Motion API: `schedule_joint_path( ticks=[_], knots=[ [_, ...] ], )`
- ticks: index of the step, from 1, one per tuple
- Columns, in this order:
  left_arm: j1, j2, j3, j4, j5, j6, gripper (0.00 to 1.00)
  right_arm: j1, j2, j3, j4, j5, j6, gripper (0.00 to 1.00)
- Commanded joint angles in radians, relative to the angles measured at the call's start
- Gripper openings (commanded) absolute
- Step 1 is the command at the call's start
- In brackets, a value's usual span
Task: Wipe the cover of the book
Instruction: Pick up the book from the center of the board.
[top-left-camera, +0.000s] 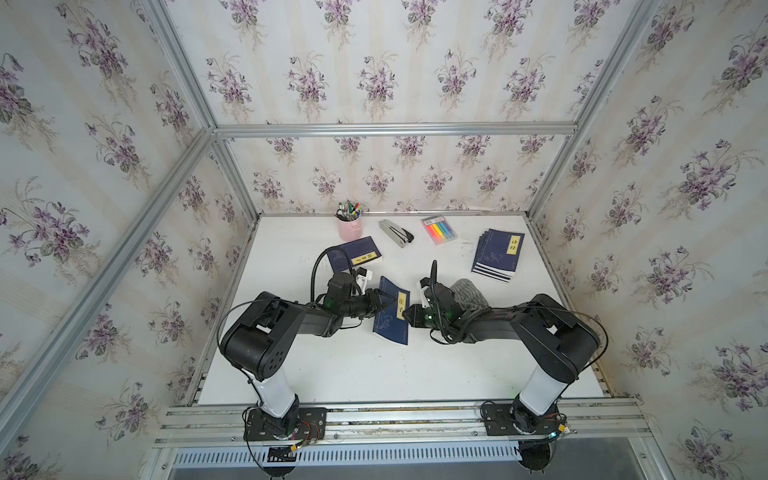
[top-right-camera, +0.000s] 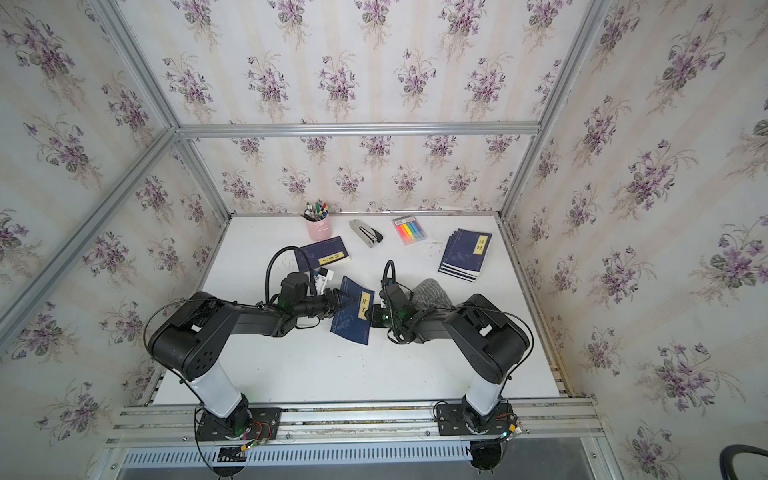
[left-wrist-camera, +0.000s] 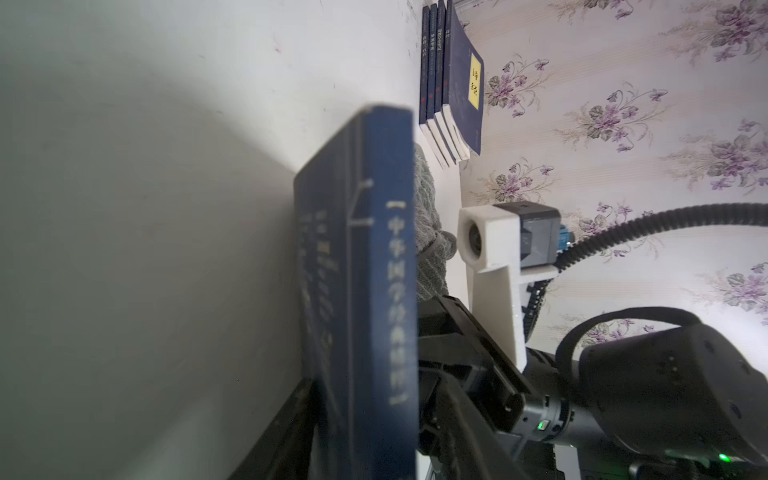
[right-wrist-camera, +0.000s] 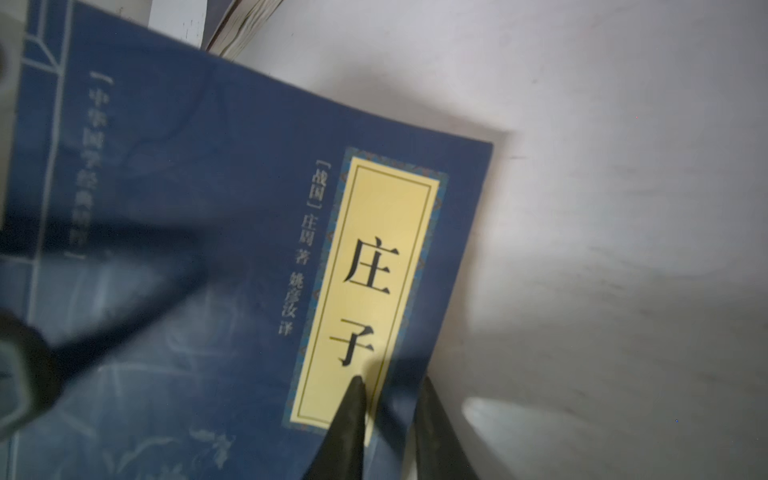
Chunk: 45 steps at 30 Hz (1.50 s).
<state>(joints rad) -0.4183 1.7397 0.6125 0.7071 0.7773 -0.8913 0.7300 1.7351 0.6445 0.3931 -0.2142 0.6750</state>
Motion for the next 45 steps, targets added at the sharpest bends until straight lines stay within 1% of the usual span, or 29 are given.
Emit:
schedule_joint_path(
  ticks=[1, 3, 5, 6, 8, 11, 14, 17, 20, 24, 28, 31, 33, 36, 42, 45],
  knots=[
    [-0.010, -0.023, 0.016, 0.076, 0.068, 0.015, 0.47, 0.006, 0.012, -0.014, -0.211, -0.091, 0.006, 0.22],
    [-0.011, -0.049, 0.019, 0.014, 0.049, 0.045, 0.42, 0.006, 0.013, -0.013, -0.213, -0.087, 0.007, 0.22],
    [-0.011, -0.084, 0.034, -0.118, 0.010, 0.105, 0.28, 0.005, 0.011, -0.013, -0.218, -0.081, 0.006, 0.22],
    [-0.011, -0.102, 0.041, -0.177, -0.010, 0.143, 0.23, 0.005, 0.007, -0.014, -0.220, -0.073, 0.007, 0.25],
    [-0.010, -0.133, 0.043, -0.254, -0.045, 0.185, 0.17, 0.005, -0.008, -0.019, -0.221, -0.057, 0.010, 0.35],
    [-0.009, -0.164, 0.064, -0.351, -0.061, 0.234, 0.07, -0.001, -0.040, -0.021, -0.229, -0.035, -0.005, 0.50],
    [-0.010, -0.175, 0.097, -0.401, -0.049, 0.256, 0.00, -0.009, -0.100, -0.028, -0.233, -0.012, -0.032, 0.60],
    [-0.005, -0.187, 0.130, -0.417, -0.030, 0.260, 0.00, -0.026, -0.186, -0.047, -0.208, -0.025, -0.058, 0.69],
    [0.004, -0.193, 0.165, -0.407, 0.004, 0.251, 0.00, -0.048, -0.265, -0.054, -0.189, -0.053, -0.081, 0.74],
    [0.010, -0.194, 0.223, -0.381, 0.046, 0.225, 0.00, -0.078, -0.325, -0.038, -0.175, -0.101, -0.105, 0.77],
    [0.010, -0.180, 0.265, -0.336, 0.068, 0.195, 0.00, -0.090, -0.356, -0.026, -0.117, -0.160, -0.088, 0.80],
    [0.016, -0.159, 0.279, -0.254, 0.081, 0.147, 0.00, -0.090, -0.372, -0.025, -0.065, -0.194, -0.059, 0.83],
    [0.021, -0.140, 0.280, -0.163, 0.102, 0.088, 0.00, -0.090, -0.385, -0.028, -0.039, -0.207, -0.049, 0.85],
    [0.028, -0.112, 0.284, -0.043, 0.128, 0.005, 0.00, -0.091, -0.404, -0.030, -0.029, -0.208, -0.043, 0.87],
    [0.033, -0.086, 0.293, 0.086, 0.163, -0.087, 0.00, -0.100, -0.469, -0.042, -0.002, -0.196, -0.043, 0.87],
    [0.035, -0.085, 0.293, 0.130, 0.169, -0.117, 0.00, -0.113, -0.495, -0.045, 0.016, -0.221, -0.038, 0.86]
  ],
)
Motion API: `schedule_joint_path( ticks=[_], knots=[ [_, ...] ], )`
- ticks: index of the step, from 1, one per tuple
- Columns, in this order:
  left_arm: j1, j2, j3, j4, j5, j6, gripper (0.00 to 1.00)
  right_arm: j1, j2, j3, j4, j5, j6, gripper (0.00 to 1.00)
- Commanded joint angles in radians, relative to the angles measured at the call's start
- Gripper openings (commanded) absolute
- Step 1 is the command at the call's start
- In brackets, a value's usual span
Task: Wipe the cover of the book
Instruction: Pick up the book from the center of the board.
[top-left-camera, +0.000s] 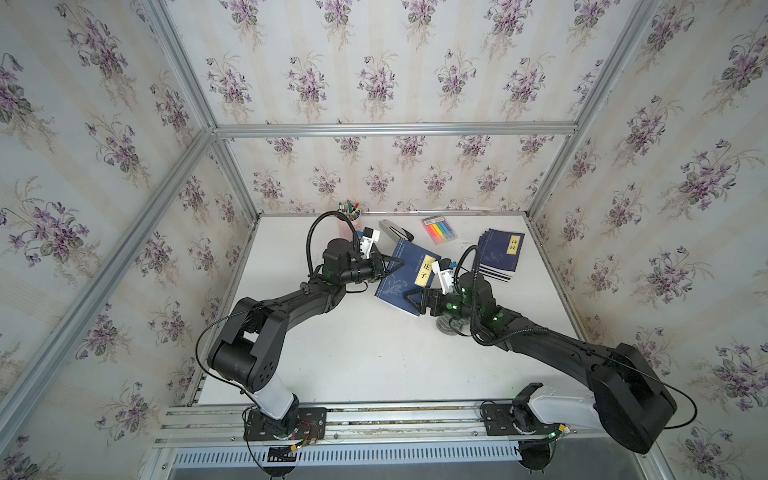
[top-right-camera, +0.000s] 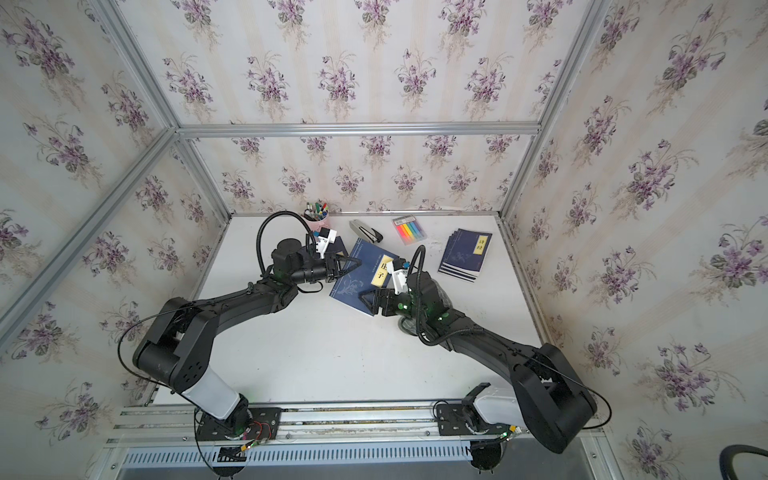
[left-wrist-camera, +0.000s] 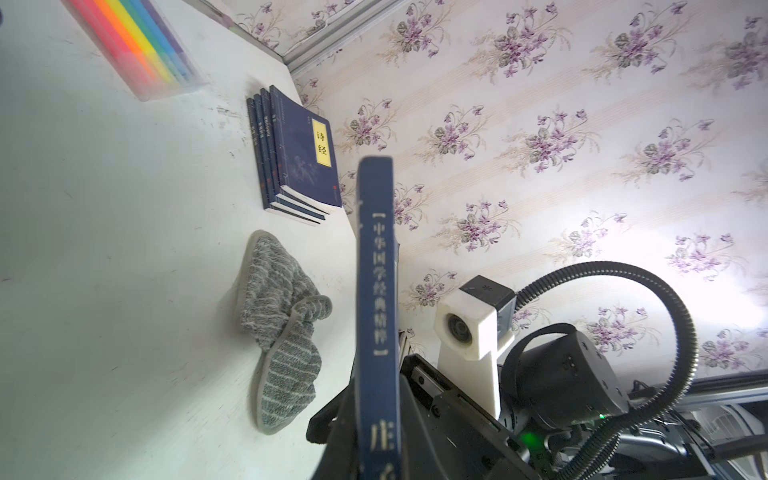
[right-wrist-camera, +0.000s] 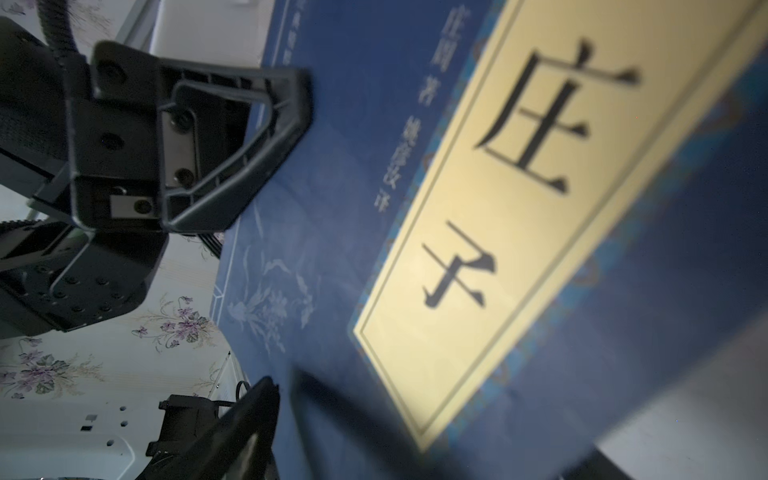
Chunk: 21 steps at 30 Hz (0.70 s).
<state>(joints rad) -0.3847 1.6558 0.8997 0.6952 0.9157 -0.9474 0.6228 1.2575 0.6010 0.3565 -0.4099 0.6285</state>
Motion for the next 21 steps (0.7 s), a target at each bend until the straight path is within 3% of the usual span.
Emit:
schedule_joint_path(
  ticks=[1, 13, 16, 21],
  knots=[
    [0.002, 0.000, 0.007, 0.152, 0.033, -0.070, 0.00, -0.008, -0.022, -0.001, 0.057, -0.032, 0.009, 0.85],
    [0.009, 0.000, 0.001, 0.183, 0.031, -0.086, 0.00, -0.020, -0.060, 0.015, 0.095, -0.080, 0.051, 0.78],
    [0.012, 0.006, -0.004, 0.182, 0.026, -0.081, 0.00, -0.020, -0.083, 0.016, 0.097, -0.068, 0.060, 0.65],
    [0.013, 0.024, -0.004, 0.180, 0.015, -0.073, 0.00, -0.020, -0.112, 0.025, 0.072, -0.027, 0.066, 0.33]
  ],
)
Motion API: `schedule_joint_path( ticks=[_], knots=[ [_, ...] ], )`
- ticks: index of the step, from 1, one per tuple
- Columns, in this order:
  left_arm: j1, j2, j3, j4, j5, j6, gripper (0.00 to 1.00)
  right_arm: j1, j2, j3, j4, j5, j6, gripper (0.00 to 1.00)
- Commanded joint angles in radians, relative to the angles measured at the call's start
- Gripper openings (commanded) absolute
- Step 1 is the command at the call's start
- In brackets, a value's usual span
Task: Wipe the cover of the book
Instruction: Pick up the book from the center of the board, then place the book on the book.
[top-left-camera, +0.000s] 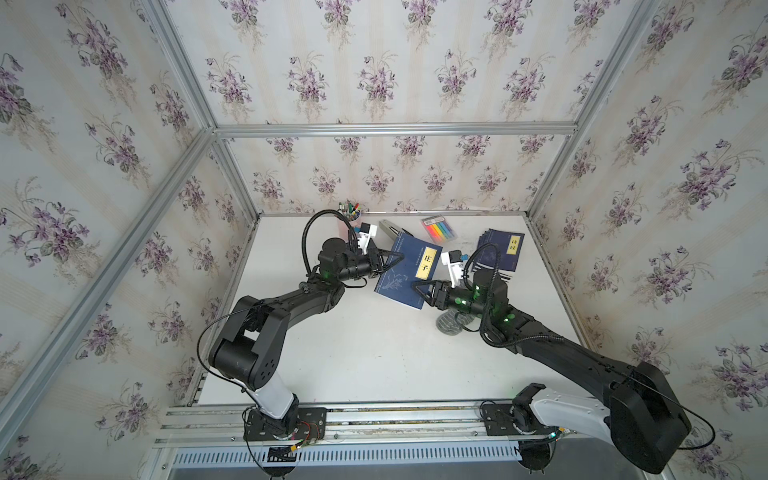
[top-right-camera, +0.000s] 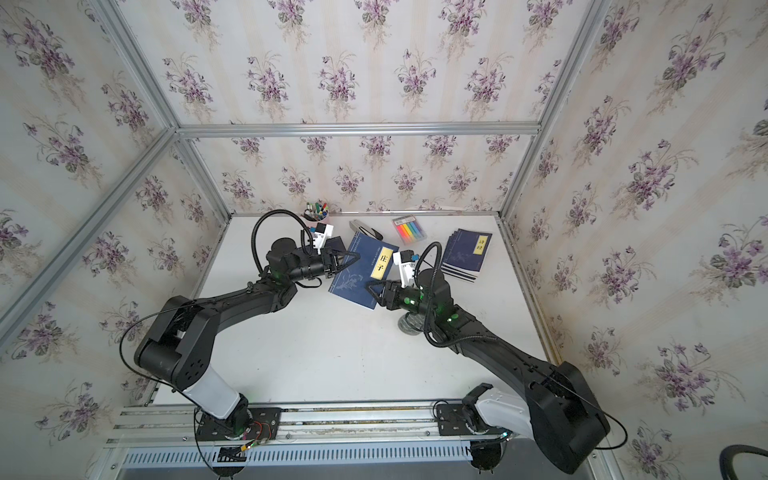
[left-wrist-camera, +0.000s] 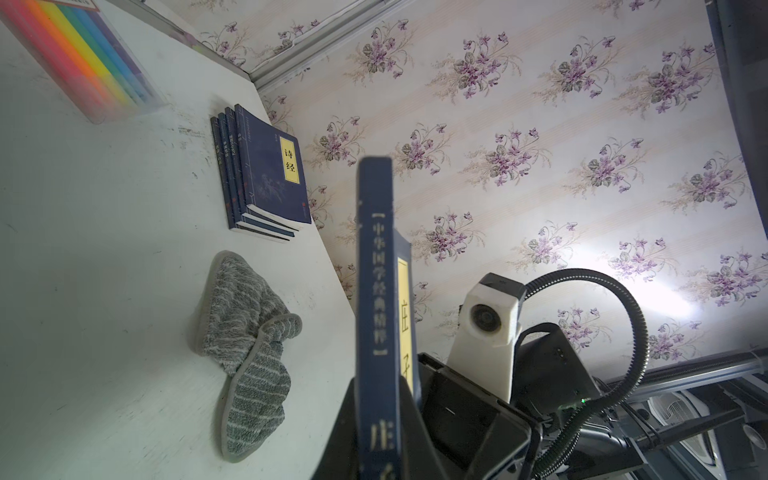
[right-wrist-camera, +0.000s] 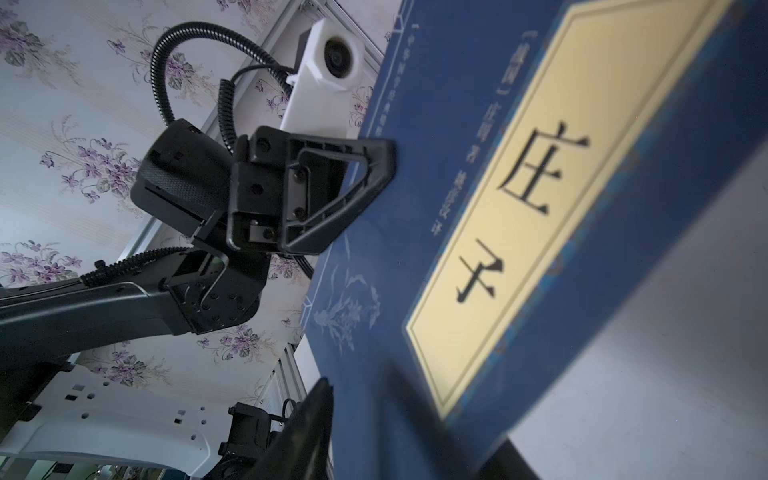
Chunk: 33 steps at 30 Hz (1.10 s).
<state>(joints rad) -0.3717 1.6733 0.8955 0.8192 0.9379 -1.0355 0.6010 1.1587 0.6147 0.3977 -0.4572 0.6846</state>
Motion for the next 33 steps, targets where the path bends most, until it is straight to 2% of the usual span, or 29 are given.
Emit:
schedule_joint_path(
  ticks=[1, 5, 7, 8, 10, 12, 13, 14, 17, 20, 24, 28, 33],
  knots=[
    [0.000, 0.011, 0.000, 0.059, -0.009, 0.013, 0.00, 0.002, -0.017, 0.014, 0.028, 0.028, 0.009, 0.27],
    [-0.002, 0.029, -0.001, 0.087, -0.010, -0.003, 0.00, 0.002, -0.004, 0.041, 0.004, 0.052, 0.000, 0.02],
    [-0.002, 0.035, -0.001, 0.101, -0.004, -0.012, 0.03, 0.001, 0.013, 0.056, -0.005, 0.057, -0.004, 0.00],
    [-0.001, 0.037, -0.001, 0.103, -0.002, -0.014, 0.09, 0.001, 0.022, 0.066, -0.013, 0.058, -0.010, 0.00],
    [0.000, 0.036, -0.001, 0.096, -0.001, -0.005, 0.27, -0.001, 0.037, 0.099, -0.056, 0.067, -0.044, 0.00],
    [0.002, 0.023, -0.003, 0.044, -0.005, 0.040, 0.49, -0.014, 0.044, 0.146, -0.142, 0.112, -0.092, 0.00],
    [0.005, 0.009, -0.006, -0.008, -0.018, 0.078, 0.53, -0.029, 0.049, 0.170, -0.187, 0.127, -0.113, 0.00],
    [0.011, -0.017, -0.001, -0.104, -0.039, 0.142, 0.59, -0.048, 0.056, 0.197, -0.236, 0.137, -0.132, 0.00],
    [0.013, -0.120, 0.036, -0.505, -0.182, 0.413, 0.75, -0.205, 0.091, 0.266, -0.346, 0.117, -0.175, 0.00],
    [0.019, -0.203, 0.063, -0.748, -0.313, 0.588, 0.80, -0.317, 0.149, 0.337, -0.424, 0.116, -0.249, 0.00],
    [0.039, -0.251, 0.079, -0.901, -0.405, 0.696, 0.85, -0.424, 0.299, 0.474, -0.526, 0.109, -0.368, 0.00],
    [0.053, -0.303, 0.055, -0.938, -0.427, 0.732, 0.86, -0.513, 0.486, 0.665, -0.666, 0.133, -0.494, 0.00],
    [0.075, -0.324, 0.012, -0.945, -0.439, 0.763, 0.88, -0.678, 0.628, 0.798, -0.721, 0.045, -0.530, 0.00]
  ],
)
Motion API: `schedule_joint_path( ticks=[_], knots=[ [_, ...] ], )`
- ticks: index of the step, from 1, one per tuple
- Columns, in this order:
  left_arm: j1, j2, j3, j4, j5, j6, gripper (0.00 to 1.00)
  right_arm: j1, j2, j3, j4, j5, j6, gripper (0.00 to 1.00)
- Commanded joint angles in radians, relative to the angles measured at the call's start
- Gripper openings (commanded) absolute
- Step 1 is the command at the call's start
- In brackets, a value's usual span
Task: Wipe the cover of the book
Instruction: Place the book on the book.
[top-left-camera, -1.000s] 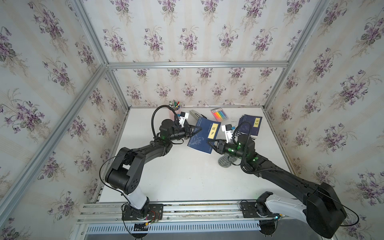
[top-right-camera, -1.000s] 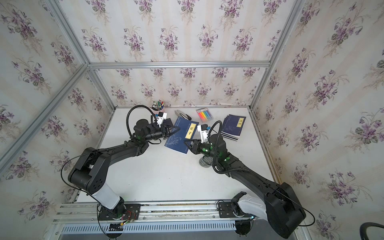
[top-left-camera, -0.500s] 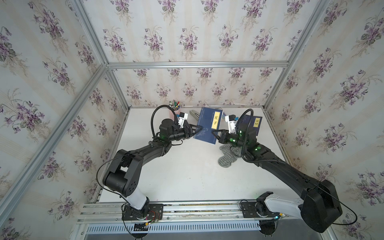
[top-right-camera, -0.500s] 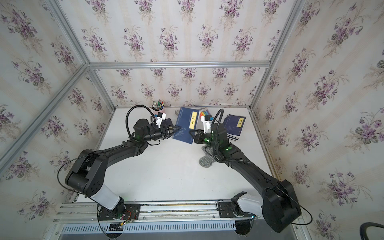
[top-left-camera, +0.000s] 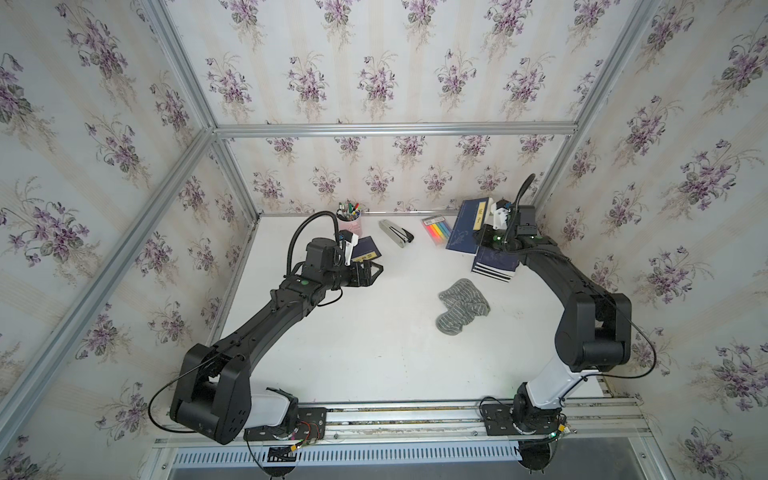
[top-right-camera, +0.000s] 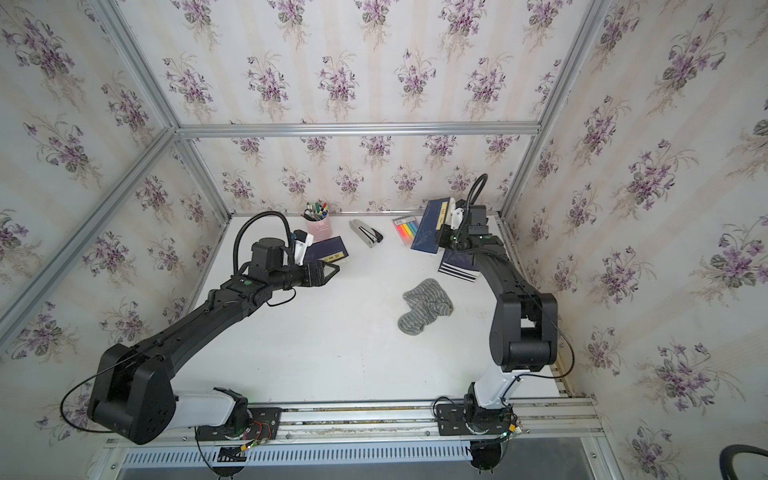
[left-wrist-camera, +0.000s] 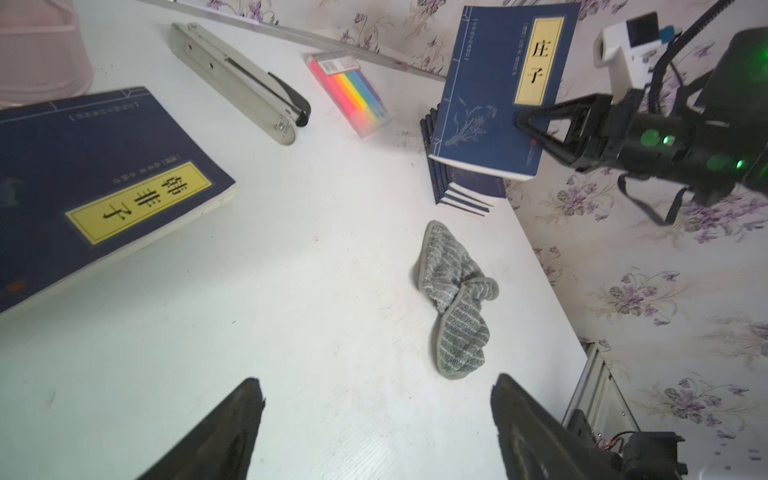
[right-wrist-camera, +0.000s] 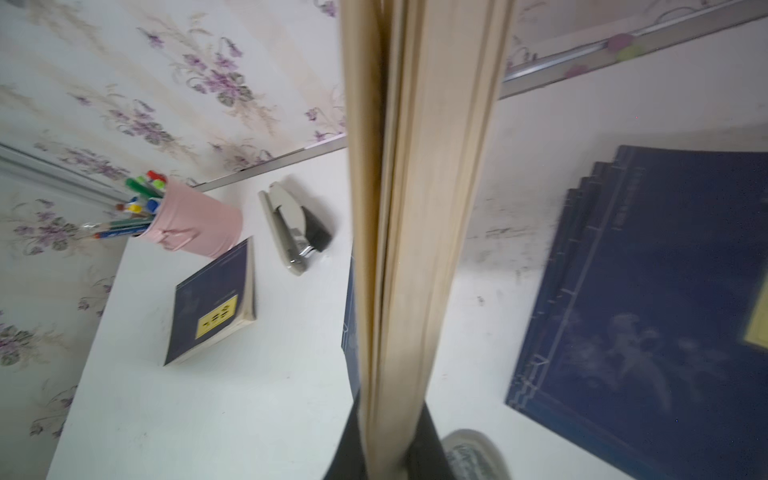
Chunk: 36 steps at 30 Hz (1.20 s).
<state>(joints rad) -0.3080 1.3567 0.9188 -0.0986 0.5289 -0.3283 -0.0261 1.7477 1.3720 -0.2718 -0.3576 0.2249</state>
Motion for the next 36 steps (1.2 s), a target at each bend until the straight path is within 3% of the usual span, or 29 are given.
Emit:
schedule_joint_path(
  ticks=[1, 8, 22, 30, 36],
  knots=[
    [0.020, -0.008, -0.019, -0.025, -0.028, 0.060, 0.88, -0.081, 0.063, 0.062, -0.067, -0.079, -0.087, 0.00],
    [0.071, 0.019, -0.027, -0.005, 0.023, 0.072, 0.89, -0.176, 0.201, 0.177, -0.210, -0.141, -0.217, 0.00],
    [0.120, 0.050, -0.044, 0.037, 0.078, 0.061, 0.89, -0.290, 0.323, 0.220, -0.279, -0.104, -0.223, 0.00],
    [0.131, 0.089, -0.039, 0.039, 0.092, 0.058, 0.89, -0.305, 0.265, 0.212, -0.268, -0.351, -0.260, 0.00],
    [0.133, 0.110, -0.033, 0.048, 0.107, 0.054, 0.89, -0.359, 0.288, 0.245, -0.330, -0.361, -0.293, 0.00]
  ],
)
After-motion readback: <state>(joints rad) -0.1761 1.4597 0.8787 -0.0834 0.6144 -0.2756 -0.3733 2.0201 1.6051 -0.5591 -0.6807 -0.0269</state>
